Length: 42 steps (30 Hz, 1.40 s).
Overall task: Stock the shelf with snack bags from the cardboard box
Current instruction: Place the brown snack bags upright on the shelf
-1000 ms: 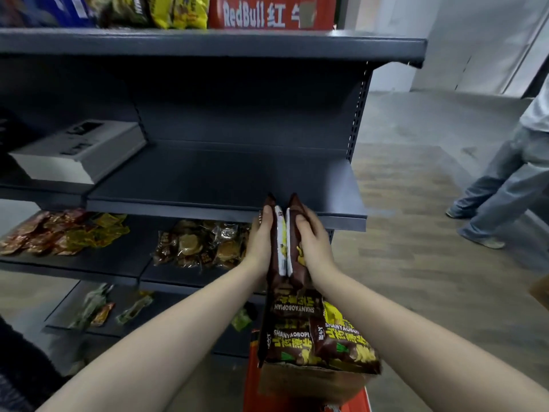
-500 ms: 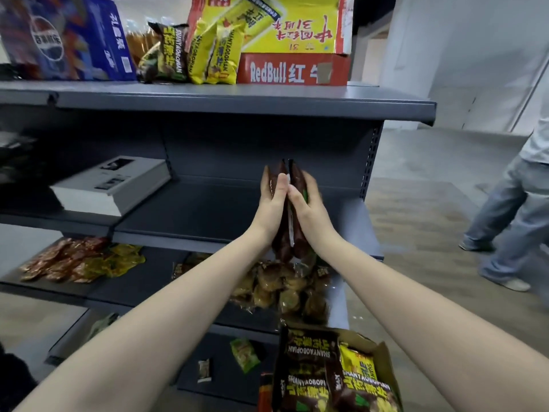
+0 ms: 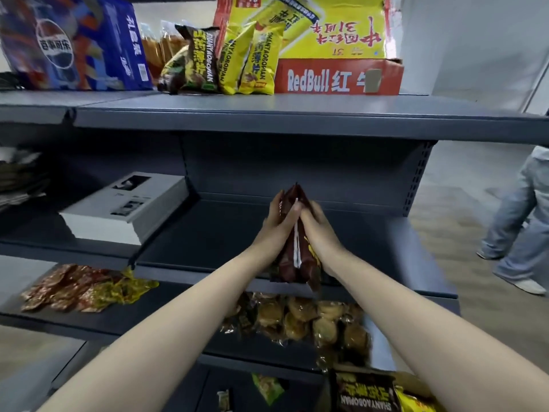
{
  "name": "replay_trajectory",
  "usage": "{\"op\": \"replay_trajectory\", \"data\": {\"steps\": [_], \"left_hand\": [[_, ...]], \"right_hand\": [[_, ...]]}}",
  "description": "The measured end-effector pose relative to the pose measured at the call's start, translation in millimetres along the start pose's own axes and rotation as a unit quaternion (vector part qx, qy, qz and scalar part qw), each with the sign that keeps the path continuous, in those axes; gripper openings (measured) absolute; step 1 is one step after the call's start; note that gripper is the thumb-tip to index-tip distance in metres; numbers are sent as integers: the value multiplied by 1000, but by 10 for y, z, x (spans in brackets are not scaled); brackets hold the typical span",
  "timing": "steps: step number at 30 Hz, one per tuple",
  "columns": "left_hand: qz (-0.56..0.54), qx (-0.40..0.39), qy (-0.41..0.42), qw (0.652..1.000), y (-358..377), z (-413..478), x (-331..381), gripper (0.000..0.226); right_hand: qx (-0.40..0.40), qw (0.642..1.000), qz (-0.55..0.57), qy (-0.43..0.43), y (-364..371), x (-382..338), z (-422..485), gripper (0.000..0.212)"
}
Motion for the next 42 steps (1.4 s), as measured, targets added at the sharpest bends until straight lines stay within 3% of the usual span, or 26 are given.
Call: {"op": "replay_trajectory", "data": {"steps": [3, 7, 9, 13, 21, 25, 32, 37, 42], "left_hand": [[-27, 8, 37, 999, -379, 183, -85, 51], [-13, 70, 19, 997, -965, 435, -304, 54], [12, 118, 12, 993, -1301, 582, -427, 55], [96, 213, -5, 972, -1905, 861, -558, 63], [331, 288, 27, 898, -2282, 1479, -585, 63], [372, 317, 35, 872, -2299, 1782, -663, 64], [402, 359, 12, 842, -2333, 2183, -932, 67], [372, 349, -31, 859, -2311, 2399, -1037, 83], [366, 302, -11, 880, -2295, 2420, -1060, 105]], "right_hand": [[36, 996, 67, 43, 192, 116, 335, 38], [45, 970, 210, 113, 410, 374, 744, 70], [42, 968, 212, 127, 455, 437, 861, 79], [40, 963, 214, 156, 468, 581, 1055, 70], [86, 963, 192, 168, 388, 813, 1377, 111], [84, 967, 168, 171, 306, 868, 1420, 107], [83, 962, 182, 188, 174, 982, 1432, 77], [124, 961, 160, 191, 91, 1020, 1430, 83], [105, 957, 191, 194, 204, 987, 1481, 71]]}}
Point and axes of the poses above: each hand's wrist, its own z-axis towards the middle knuckle, its own y-axis out of the palm, x = y × z, the point moved 8 cm from there along z, towards the middle knuckle, and after that the axes turned 6 degrees about -x, right-handed, at the moved point
